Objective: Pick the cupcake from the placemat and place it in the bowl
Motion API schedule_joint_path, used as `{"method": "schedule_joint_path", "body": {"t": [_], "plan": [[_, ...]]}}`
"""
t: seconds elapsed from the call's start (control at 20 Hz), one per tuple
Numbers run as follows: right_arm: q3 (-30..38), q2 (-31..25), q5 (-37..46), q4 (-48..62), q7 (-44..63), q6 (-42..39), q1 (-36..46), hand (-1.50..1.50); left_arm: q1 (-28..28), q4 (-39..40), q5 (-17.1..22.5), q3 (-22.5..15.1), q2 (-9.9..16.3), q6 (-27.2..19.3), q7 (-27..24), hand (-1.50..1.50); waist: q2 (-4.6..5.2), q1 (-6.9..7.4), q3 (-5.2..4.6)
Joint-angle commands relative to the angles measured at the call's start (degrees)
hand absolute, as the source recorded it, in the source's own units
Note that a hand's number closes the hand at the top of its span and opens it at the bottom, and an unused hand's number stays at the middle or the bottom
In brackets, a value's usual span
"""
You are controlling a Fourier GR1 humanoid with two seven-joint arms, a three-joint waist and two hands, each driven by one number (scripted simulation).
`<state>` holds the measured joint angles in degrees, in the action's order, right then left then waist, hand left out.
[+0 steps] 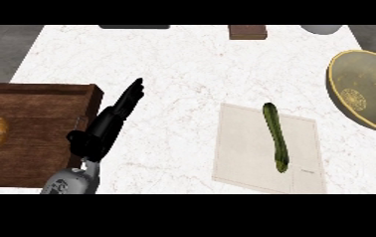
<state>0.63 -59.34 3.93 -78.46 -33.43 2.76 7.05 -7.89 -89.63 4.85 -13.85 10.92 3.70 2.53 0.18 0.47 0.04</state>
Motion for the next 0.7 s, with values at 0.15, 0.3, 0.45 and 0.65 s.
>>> {"method": "schedule_joint_path", "body": {"t": [0.15, 0.3, 0.45, 0.65], "plan": [[-0.6, 7.6, 9.5, 17.8, -5.1, 6.2, 13.7, 1.5, -3.3, 1.6, 0.6, 1.5, -1.0, 1.7, 2.1, 0.0, 0.2, 0.9, 0.02], [-5.3, 8.8, 16.5, 24.0, -4.1, 6.5, 16.4, 1.5, -1.3, 1.2, 0.5, 1.8, 0.0, 2.8, 0.4, 0.0, 0.22, 1.25, -0.01], [-8.9, 6.7, 19.1, 31.8, -3.1, -0.3, 17.3, 1.5, -2.7, 2.2, -1.1, -0.2, -1.9, 1.6, 0.1, 0.0, 0.85, 2.66, 0.05], [-9.6, 7.0, 17.1, 39.8, -3.4, -14.1, 26.0, -1.5, -1.9, -0.8, -1.9, -2.4, -3.5, 0.8, 2.3, 0.0, 0.71, 3.44, 0.1]]}}
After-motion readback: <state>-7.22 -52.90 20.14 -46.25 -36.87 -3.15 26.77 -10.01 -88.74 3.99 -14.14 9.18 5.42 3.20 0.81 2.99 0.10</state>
